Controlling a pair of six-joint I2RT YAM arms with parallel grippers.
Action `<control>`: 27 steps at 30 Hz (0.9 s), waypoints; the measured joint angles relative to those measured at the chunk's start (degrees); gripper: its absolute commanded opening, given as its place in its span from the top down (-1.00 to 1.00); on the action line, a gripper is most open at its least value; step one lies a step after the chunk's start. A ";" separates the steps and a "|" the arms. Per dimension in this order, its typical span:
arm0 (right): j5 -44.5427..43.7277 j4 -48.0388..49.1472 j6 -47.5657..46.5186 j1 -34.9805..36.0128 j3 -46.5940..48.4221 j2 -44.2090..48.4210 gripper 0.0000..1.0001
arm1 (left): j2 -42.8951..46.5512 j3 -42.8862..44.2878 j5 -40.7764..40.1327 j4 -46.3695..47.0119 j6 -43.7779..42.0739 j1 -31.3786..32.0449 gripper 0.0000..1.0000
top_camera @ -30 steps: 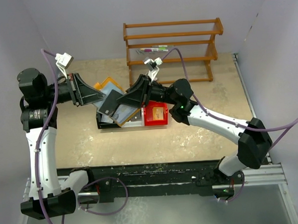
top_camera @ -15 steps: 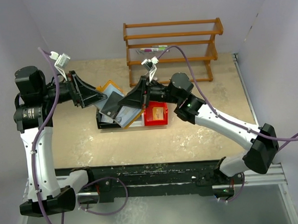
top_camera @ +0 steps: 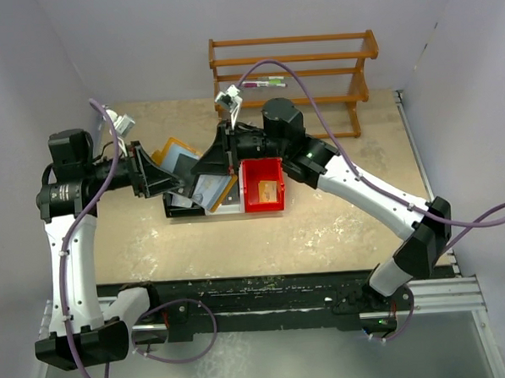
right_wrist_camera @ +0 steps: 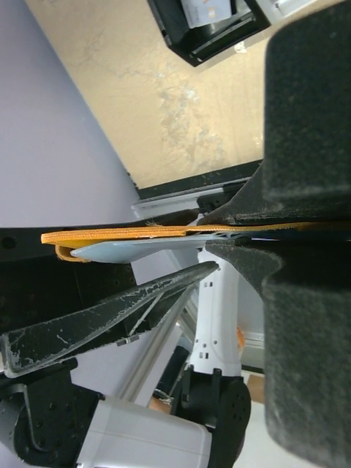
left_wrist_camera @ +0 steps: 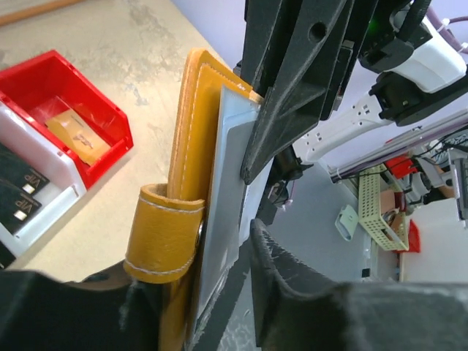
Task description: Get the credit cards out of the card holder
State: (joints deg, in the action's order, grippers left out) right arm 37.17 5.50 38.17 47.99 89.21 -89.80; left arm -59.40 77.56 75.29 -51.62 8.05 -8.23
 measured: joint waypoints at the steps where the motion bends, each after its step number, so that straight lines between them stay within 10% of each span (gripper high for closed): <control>1: 0.26 -1.18 -0.31 0.00 0.35 -0.48 0.84 | -0.09 -0.55 -0.04 -0.52 -0.48 0.00 0.43; 17: 13.99 11.69 6.49 -2.75 -13.40 2.45 0.07 | -1.51 -3.32 6.38 5.90 11.19 0.00 0.78; 27: 13.97 20.39 11.98 -8.26 -18.69 7.02 0.03 | -0.26 -4.22 6.69 13.66 20.76 0.00 0.82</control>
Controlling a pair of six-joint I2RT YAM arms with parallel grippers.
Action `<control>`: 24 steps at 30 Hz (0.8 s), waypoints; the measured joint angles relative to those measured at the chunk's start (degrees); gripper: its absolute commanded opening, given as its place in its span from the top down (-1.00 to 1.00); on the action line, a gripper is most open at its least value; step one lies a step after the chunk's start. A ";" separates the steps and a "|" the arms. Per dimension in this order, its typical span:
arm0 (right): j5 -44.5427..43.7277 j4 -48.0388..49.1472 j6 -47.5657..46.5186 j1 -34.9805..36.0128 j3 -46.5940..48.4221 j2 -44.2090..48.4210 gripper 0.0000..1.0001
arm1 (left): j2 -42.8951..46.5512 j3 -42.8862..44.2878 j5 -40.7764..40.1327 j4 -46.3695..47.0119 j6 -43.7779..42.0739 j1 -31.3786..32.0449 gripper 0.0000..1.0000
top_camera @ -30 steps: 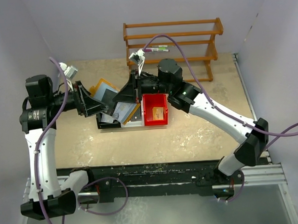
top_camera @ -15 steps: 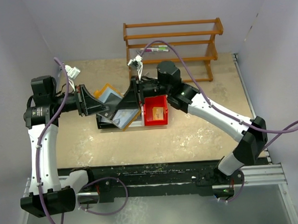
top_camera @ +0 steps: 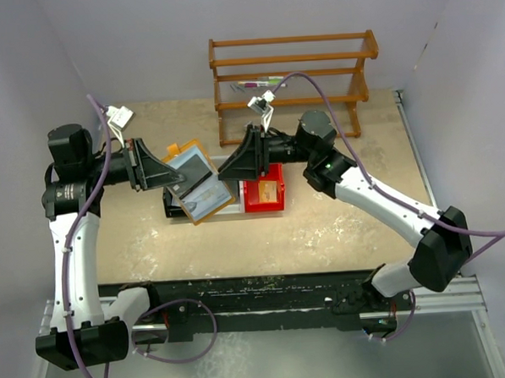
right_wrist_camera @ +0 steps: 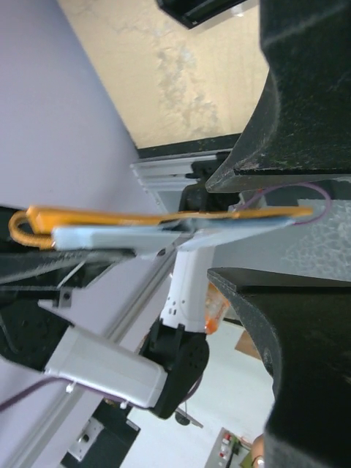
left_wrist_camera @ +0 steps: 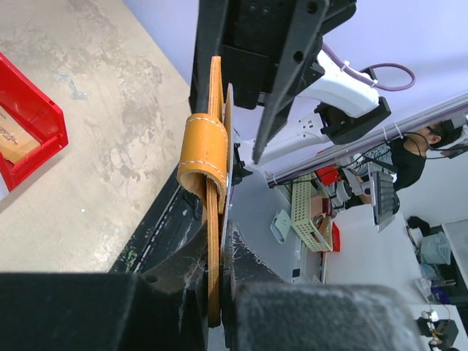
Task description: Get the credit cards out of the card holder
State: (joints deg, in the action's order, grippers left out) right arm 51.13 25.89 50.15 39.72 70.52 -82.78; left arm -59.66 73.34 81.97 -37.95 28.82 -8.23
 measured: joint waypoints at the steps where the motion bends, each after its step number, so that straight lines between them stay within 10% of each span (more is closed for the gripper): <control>1: 0.02 1.81 0.94 0.13 0.00 0.09 0.04 | 0.04 -0.17 -0.04 0.20 0.35 0.00 0.82; 7: -0.24 11.69 6.51 2.05 0.00 -2.67 0.15 | 0.07 -0.57 -0.48 1.20 2.10 0.00 0.82; 13: -0.61 14.45 8.55 5.25 2.29 -7.67 1.00 | 0.31 -0.63 -0.63 2.49 3.65 0.00 0.45; 17: 0.22 13.94 9.29 5.38 2.89 -8.02 1.00 | 0.92 -0.85 -0.83 2.75 2.69 0.00 -0.10; 24: 4.04 -6.78 -4.70 5.38 14.58 -8.74 1.00 | -2.05 2.29 -1.46 -7.91 -12.02 0.00 -0.07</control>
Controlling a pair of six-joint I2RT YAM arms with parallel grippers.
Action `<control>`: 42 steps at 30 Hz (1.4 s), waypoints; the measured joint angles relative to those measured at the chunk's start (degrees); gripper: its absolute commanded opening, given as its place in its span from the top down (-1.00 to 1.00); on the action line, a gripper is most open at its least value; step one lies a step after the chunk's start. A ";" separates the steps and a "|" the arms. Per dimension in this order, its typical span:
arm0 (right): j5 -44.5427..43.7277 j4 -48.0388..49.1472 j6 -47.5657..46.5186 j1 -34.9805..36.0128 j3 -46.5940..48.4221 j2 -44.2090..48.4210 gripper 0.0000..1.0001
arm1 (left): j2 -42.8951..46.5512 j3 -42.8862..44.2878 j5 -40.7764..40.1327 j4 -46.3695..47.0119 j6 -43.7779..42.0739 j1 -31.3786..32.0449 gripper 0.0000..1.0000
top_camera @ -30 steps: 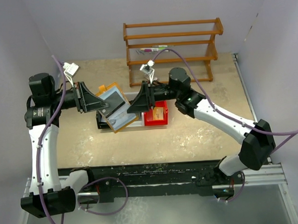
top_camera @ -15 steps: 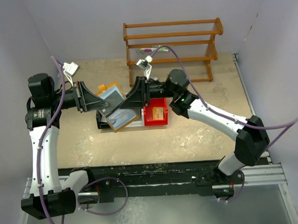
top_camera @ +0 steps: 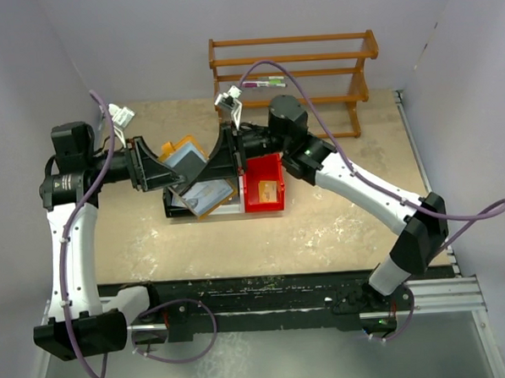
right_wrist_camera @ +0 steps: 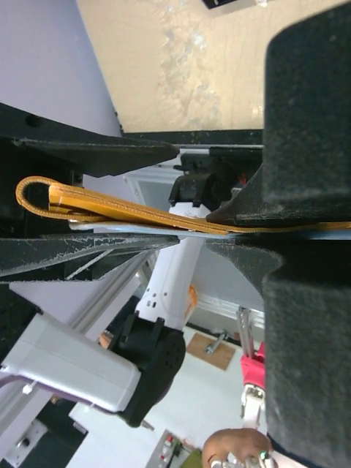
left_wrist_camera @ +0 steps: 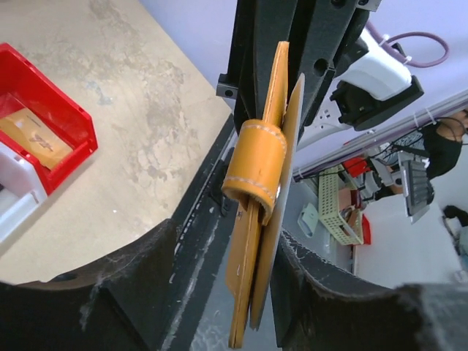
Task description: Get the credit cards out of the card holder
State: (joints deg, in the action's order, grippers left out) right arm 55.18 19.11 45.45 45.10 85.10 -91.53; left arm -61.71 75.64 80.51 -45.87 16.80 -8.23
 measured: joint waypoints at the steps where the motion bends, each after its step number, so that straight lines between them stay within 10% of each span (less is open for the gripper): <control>1: 0.00 -3.15 -2.43 0.02 1.62 -0.42 1.00 | -1.05 1.18 0.00 -2.43 -3.10 0.00 -0.06; 21: -0.63 -34.34 -22.97 2.14 14.71 -9.35 0.98 | -4.66 3.28 -5.92 -24.81 -32.92 0.22 0.73; 24: -0.68 -35.91 -23.17 2.14 15.89 -10.71 0.54 | -4.66 3.15 -6.25 -25.20 -33.38 0.28 0.88; 31: -5.90 -32.79 -19.19 -0.22 13.81 -9.01 -0.18 | -4.63 0.85 -6.71 -21.70 -26.71 0.50 1.00; 42: -22.75 -9.44 -2.84 -6.36 -11.43 18.58 -0.05 | -2.01 -0.98 -7.82 -1.68 0.17 0.48 1.00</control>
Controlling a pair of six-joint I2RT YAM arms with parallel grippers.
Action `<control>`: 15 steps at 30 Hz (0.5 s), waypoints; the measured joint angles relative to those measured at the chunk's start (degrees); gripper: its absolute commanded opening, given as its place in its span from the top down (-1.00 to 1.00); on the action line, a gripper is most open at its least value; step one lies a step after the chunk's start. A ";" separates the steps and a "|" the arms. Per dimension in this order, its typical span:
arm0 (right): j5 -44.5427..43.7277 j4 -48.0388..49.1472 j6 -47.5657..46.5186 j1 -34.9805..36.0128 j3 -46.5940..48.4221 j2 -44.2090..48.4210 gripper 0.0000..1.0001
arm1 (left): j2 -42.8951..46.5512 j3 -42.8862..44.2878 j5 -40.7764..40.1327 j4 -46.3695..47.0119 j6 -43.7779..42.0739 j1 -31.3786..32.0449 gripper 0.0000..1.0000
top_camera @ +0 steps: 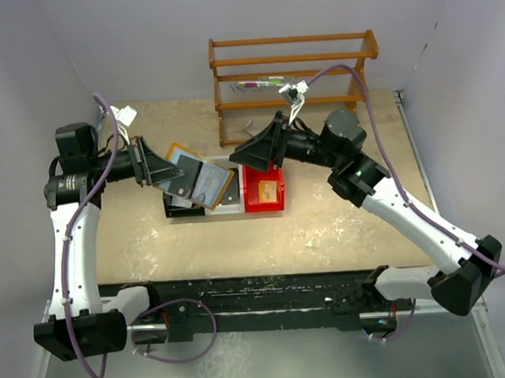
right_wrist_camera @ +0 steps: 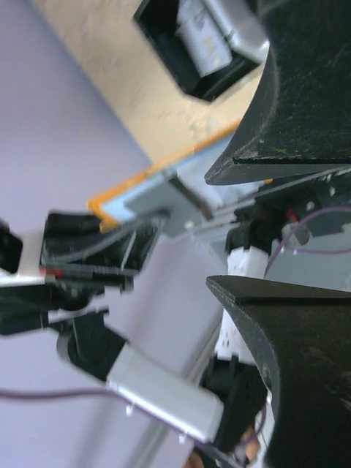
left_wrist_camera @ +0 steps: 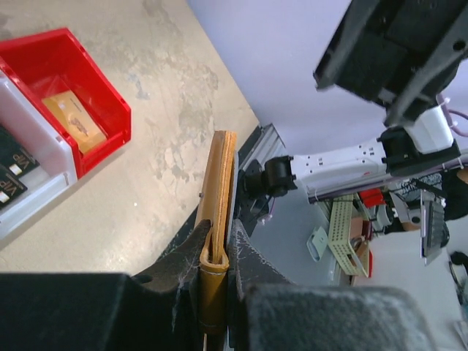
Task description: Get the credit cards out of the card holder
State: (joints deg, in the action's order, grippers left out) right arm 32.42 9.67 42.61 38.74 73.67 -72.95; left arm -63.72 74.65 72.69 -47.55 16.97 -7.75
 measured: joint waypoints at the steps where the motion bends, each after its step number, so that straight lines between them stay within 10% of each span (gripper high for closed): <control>1: 0.15 3.02 1.46 0.81 -1.14 0.74 -0.02 | 0.63 -0.09 -0.44 1.77 2.12 0.00 1.00; 15: 5.18 28.65 19.04 7.56 -7.17 -13.49 0.19 | 2.12 -0.28 -1.81 12.92 17.68 -0.07 1.00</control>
State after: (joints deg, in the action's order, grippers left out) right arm 37.60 38.33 61.65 46.30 66.50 -86.43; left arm -61.60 74.37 70.87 -34.63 34.65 -7.81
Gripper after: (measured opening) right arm 0.415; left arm 0.141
